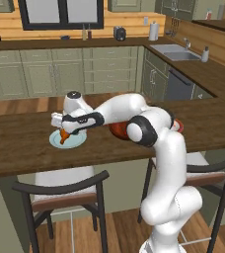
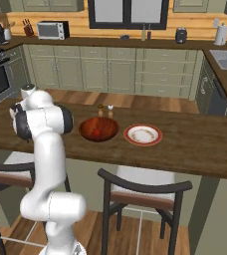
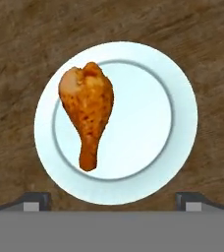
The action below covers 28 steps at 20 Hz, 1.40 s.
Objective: Pick the chicken drumstick and bell pepper from their plates and place them in the bowl. Then put the bowl in the fridge.
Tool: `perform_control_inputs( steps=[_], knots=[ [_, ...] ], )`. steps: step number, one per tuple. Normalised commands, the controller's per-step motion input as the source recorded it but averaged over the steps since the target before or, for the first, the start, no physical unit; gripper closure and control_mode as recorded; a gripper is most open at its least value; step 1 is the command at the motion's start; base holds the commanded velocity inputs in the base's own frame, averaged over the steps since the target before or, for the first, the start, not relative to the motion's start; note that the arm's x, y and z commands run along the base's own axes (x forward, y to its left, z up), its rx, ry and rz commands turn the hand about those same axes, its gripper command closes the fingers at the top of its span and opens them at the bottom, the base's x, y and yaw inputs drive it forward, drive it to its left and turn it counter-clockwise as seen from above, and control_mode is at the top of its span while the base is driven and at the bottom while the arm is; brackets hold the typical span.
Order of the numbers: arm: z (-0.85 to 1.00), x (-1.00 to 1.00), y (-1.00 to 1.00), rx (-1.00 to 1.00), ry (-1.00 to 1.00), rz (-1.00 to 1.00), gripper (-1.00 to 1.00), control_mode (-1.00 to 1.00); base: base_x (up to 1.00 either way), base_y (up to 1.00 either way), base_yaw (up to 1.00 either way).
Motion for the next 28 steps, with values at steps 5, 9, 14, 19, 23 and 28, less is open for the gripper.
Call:
perform_control_inputs(
  steps=[5, 9, 14, 19, 23, 28],
  knots=[
    [-0.36, 0.11, 0.26, 0.01, 0.06, -0.07, -1.0, -1.0, 0.0, 0.0, 0.0],
    [-0.34, 0.43, 0.06, 0.0, 0.09, 0.0, -1.0, -1.0, 0.0, 0.0, 0.0],
    [-0.33, 0.51, 0.01, 0.0, 0.06, 0.0, -1.0, -1.0, 0.0, 0.0, 0.0],
    [-0.41, 0.51, 0.1, 0.0, 0.07, 0.0, -1.0, -1.0, 0.0, 0.0, 0.0],
    [-0.33, 0.2, 0.24, 0.0, 0.06, 0.0, -1.0, -1.0, 0.0, 0.0, 0.0],
    [-0.38, -0.03, 0.06, 0.0, 0.07, 0.0, 1.0, -1.0, 0.0, 0.0, 0.0]
  ],
)
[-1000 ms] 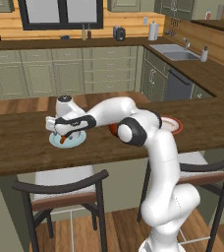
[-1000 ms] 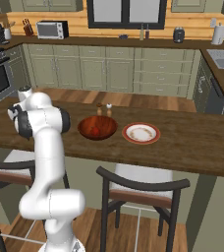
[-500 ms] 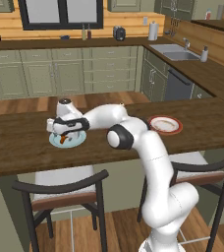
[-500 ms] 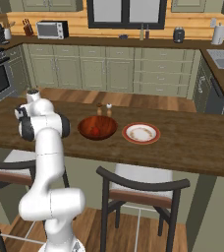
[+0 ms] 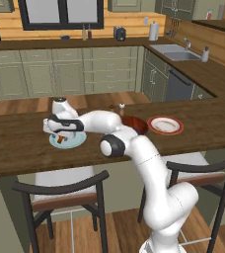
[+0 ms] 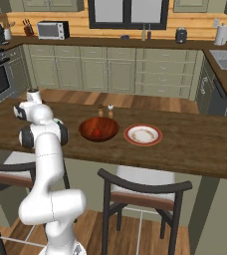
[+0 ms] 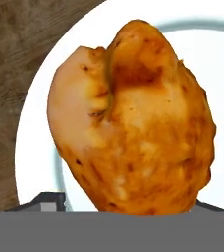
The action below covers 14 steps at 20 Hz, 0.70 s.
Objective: Pick the chicken drumstick and bell pepper from their plates and place them in the bowl. Then put the bowl in the fridge.
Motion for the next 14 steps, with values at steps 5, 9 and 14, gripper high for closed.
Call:
perform_control_inputs(
  steps=[5, 9, 14],
  knots=[
    [-0.56, -0.31, 0.0, 0.0, 0.08, 0.0, 1.0, -1.0, 0.0, 0.0, 0.0],
    [-0.44, -0.28, -0.18, 0.0, -0.03, 0.0, 1.0, -1.0, 0.0, 0.0, 0.0],
    [0.97, -0.57, -0.26, 0.0, -0.11, 0.0, 1.0, -1.0, 0.0, 0.0, 0.0]
  ],
)
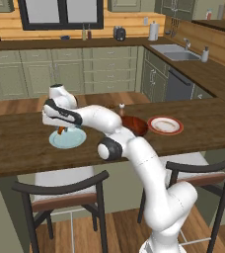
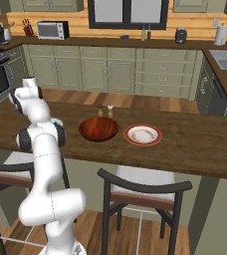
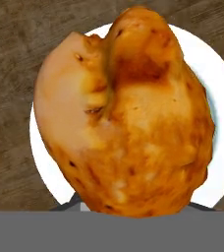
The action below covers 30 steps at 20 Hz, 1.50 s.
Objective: Pick the chicken drumstick and bell pepper from their plates and place them in the bowl. Then put the bowl in the fridge.
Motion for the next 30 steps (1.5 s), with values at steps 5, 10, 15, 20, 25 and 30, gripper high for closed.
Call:
perform_control_inputs(
  steps=[5, 10, 15, 20, 25, 30],
  knots=[
    [0.83, -0.73, -0.91, 0.0, -0.02, 0.0, 1.0, -1.0, 0.0, 0.0, 0.0],
    [0.18, -0.85, -1.0, 0.0, -0.03, 0.0, 1.0, -1.0, 0.0, 0.0, 0.0],
    [0.01, -0.84, -1.0, 0.0, -0.15, 0.0, 1.0, -1.0, 0.0, 0.0, 0.0],
    [-0.03, -1.0, -1.0, 0.07, -0.33, 0.0, 1.0, -1.0, 0.0, 0.0, 0.0],
    [-0.22, -0.99, -1.0, 0.19, -0.5, 0.0, 1.0, -1.0, 0.0, 0.0, 0.0],
    [0.16, 0.09, -1.0, 0.26, -0.22, 0.0, 1.0, -1.0, 0.0, 0.0, 0.0]
  ],
)
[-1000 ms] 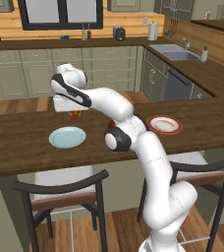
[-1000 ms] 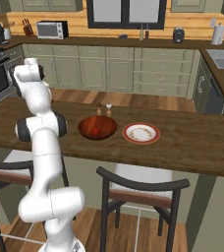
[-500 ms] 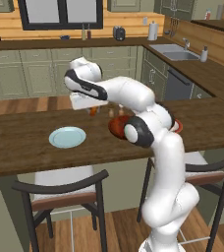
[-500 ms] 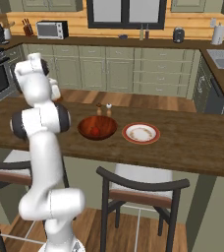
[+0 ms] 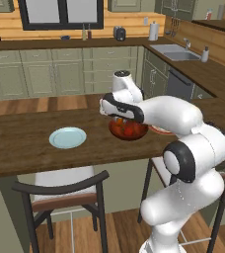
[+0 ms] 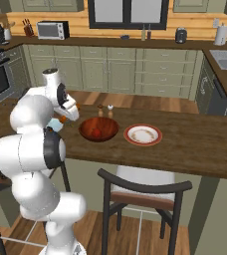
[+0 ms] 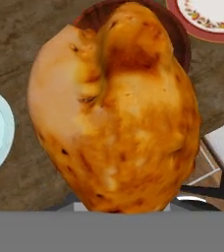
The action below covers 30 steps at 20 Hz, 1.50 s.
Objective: Pick the chicken drumstick and bell pepper from their plates and place them in the bowl. Then put the bowl in the fridge.
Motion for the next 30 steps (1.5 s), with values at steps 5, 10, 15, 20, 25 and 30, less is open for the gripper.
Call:
perform_control_inputs(
  steps=[5, 10, 15, 20, 25, 30],
  knots=[
    [0.34, 0.78, -1.0, 0.2, 0.11, 0.01, 1.0, -1.0, 0.0, 0.0, 0.0],
    [0.23, 0.57, -0.61, 0.01, 0.3, 0.11, 1.0, -1.0, 0.0, 0.0, 0.0],
    [-0.45, 0.4, -0.17, -0.09, 0.28, 0.23, 1.0, -1.0, 0.0, 0.0, 0.0],
    [-0.51, 0.29, -0.31, -0.06, 0.14, 0.29, 1.0, -1.0, 0.0, 0.0, 0.0],
    [-0.28, 0.34, -0.5, 0.01, 0.03, 0.27, 1.0, -1.0, 0.0, 0.0, 0.0],
    [-0.29, 0.51, -0.08, 0.05, 0.0, 0.19, 1.0, -1.0, 0.0, 0.0, 0.0]
  ],
)
